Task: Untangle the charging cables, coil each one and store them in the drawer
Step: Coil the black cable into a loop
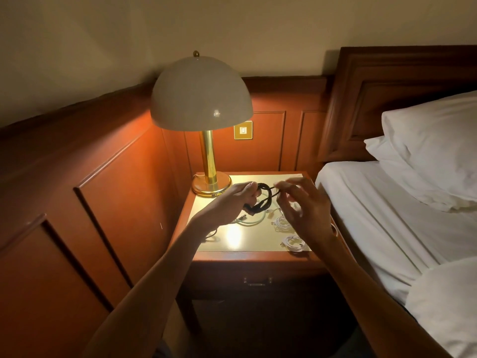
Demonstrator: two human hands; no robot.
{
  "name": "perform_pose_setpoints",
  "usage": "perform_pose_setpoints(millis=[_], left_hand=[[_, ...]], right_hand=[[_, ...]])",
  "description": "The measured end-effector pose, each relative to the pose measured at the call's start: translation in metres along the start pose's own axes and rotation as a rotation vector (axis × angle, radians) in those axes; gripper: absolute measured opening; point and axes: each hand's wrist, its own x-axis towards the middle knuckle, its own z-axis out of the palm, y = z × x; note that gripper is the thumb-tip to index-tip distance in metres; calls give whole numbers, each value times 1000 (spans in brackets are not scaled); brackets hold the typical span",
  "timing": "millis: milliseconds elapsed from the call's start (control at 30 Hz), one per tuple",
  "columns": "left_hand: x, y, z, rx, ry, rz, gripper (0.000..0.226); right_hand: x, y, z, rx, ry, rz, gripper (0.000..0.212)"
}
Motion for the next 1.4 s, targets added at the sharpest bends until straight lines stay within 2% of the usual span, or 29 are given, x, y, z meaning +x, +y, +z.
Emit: perform_pose_setpoints(millis=[33,133,167,267,400,467,533,633,700,800,833,867,933,1000,1133,1200,1300,1333,1400], left_hand=[[-2,0,-1,-29,-13,1,34],[-4,0,-6,-112,-70,28,29],[-5,2,-7,-127,-81,28,27],[-5,1,-10,-67,-72,25,30],[-6,-12,-9,59,-8,37,36],[-9,-17,-7,128,12,55,37],[-11,-17,-4,186,48,84,33],[-13,-12,-1,229,86,112,31],[-13,-10,-2,195,73,98,33],[-13,-14,-7,72,-3,54,45],[-13,-16,-8,58,-40,44,48],[-14,-17,-8,76,-62,45,49],[-14,-17,-4,82,-81,50,42],[-14,-15,4,11,-71,60,36],[-12,-9,16,-157,-8,55,31],[-11,-8,21,-199,4,67,30],[-9,-5,28,-213,28,96,31],[-8,-3,29,-214,48,112,32],[-6,-1,27,-193,103,141,35]], right_hand=[[1,-6,-4,118,1,120,18],[7,-34,-7,524,41,649,14],[6,-38,-6,628,49,761,13],[6,-39,-7,881,25,1015,16],[10,-32,-22,1274,-139,1477,15],[14,-30,-28,1424,-222,1597,16],[18,-29,-29,1421,-269,1639,12],[23,-31,-30,1450,-325,1647,36],[25,-27,-32,1515,-432,1625,50],[31,-16,-37,1497,-626,1591,40],[33,-10,-40,1380,-711,1508,41],[35,-3,-43,1167,-796,1346,40],[39,7,-48,661,-860,875,25],[41,7,-47,344,-814,538,21],[24,-1,-31,78,-437,328,21],[14,-8,-23,-34,-286,293,23],[6,-16,-10,-247,-148,298,26],[5,-18,-7,-217,-106,348,25],[7,-22,-3,63,-40,534,22]])
